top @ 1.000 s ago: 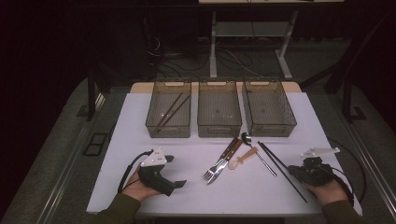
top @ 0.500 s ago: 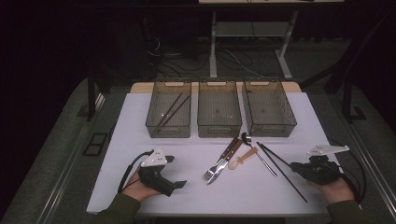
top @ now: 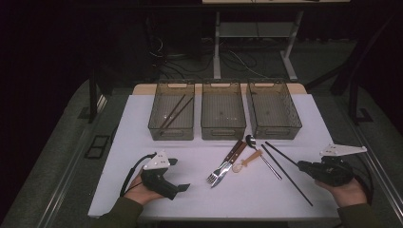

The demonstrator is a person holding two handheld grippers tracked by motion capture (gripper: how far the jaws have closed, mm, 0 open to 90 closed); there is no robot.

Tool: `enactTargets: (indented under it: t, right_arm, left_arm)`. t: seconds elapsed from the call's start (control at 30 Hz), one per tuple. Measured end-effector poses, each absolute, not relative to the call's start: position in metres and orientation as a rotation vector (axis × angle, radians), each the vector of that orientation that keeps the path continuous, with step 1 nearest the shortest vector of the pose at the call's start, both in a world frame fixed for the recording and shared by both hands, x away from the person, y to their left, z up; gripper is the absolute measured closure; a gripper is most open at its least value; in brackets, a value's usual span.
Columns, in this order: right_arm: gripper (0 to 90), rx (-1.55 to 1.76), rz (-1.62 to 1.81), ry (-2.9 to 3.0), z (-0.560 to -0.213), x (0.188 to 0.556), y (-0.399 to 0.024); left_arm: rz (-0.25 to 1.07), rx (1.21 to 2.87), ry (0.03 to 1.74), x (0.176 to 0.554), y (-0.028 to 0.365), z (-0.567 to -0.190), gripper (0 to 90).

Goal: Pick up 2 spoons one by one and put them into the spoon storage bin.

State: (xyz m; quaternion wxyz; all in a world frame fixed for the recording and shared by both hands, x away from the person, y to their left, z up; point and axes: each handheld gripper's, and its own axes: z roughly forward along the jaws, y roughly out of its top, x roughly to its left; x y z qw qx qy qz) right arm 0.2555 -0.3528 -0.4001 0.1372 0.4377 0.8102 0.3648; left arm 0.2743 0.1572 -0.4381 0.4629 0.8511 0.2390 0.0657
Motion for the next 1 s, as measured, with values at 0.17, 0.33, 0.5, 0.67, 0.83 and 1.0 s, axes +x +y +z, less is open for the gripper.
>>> enactTargets:
  t: [0.17, 0.33, 0.5, 0.67, 0.83, 1.0]
  right_arm:
    - [85.4, 1.243, 1.091, 2.347, -0.395, 0.256, -0.349]
    - [85.4, 1.227, 1.144, 2.357, -0.390, 0.258, -0.340]
    - [85.4, 1.193, 1.183, 2.360, -0.385, 0.265, -0.329]
    - [85.4, 1.166, 1.210, 2.369, -0.379, 0.273, -0.314]
    - [85.4, 1.136, 1.230, 2.385, -0.375, 0.282, -0.296]
    - [85.4, 1.119, 1.246, 2.397, -0.373, 0.294, -0.279]
  left_arm:
    - [0.161, 2.092, 0.586, 0.274, 0.157, -0.438, 0.0]
    - [0.154, 2.085, 0.588, 0.274, 0.157, -0.438, 0.0]
    - [0.155, 2.067, 0.596, 0.274, 0.157, -0.437, 0.0]
    - [0.150, 2.057, 0.606, 0.273, 0.157, -0.438, 0.0]
    - [0.150, 2.057, 0.599, 0.274, 0.158, -0.437, 0.0]
    - [0.148, 2.062, 0.595, 0.274, 0.157, -0.438, 0.0]
